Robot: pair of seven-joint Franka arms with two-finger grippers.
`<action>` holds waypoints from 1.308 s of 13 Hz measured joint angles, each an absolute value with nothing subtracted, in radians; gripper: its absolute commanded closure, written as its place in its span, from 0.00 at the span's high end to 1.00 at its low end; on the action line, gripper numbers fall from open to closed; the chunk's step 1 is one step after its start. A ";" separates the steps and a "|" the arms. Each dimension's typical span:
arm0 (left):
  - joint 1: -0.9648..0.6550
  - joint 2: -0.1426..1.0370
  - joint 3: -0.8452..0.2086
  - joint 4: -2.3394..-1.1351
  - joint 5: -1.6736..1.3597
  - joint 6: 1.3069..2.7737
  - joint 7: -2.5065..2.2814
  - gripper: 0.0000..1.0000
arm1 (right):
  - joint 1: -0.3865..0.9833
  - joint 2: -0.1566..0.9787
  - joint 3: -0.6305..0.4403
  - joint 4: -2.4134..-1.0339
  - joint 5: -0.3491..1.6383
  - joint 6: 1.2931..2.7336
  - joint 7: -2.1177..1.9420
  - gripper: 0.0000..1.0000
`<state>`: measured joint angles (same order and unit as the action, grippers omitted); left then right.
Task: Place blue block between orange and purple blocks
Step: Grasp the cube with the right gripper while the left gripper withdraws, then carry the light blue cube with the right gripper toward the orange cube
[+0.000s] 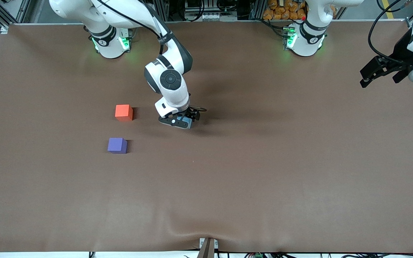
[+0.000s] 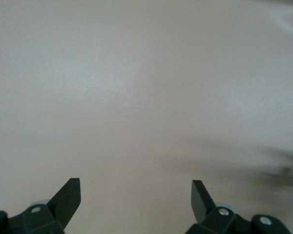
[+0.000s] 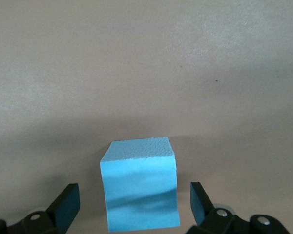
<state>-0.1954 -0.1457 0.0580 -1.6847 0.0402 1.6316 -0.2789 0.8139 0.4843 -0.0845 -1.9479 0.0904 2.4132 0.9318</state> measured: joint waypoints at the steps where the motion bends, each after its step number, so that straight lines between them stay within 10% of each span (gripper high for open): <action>1: -0.195 -0.145 0.058 -1.686 0.040 1.633 -0.279 1.00 | 0.814 0.484 -0.085 -1.948 0.089 2.414 0.932 0.78; 6: -0.197 -0.145 0.046 -1.687 0.040 1.635 -0.279 1.00 | 0.829 0.503 -0.085 -1.950 0.080 2.438 0.931 0.73; 8: -0.197 -0.145 0.022 -1.687 0.040 1.636 -0.279 1.00 | 0.833 0.512 -0.085 -1.958 0.051 2.445 0.931 0.23; 10: -0.197 -0.145 0.015 -1.687 0.040 1.636 -0.279 1.00 | 0.834 0.513 -0.085 -1.965 0.034 2.459 0.931 0.00; 17: -0.189 -0.128 0.036 -1.690 0.040 1.634 -0.279 1.00 | 0.733 0.372 -0.112 -1.924 0.030 2.235 0.784 0.00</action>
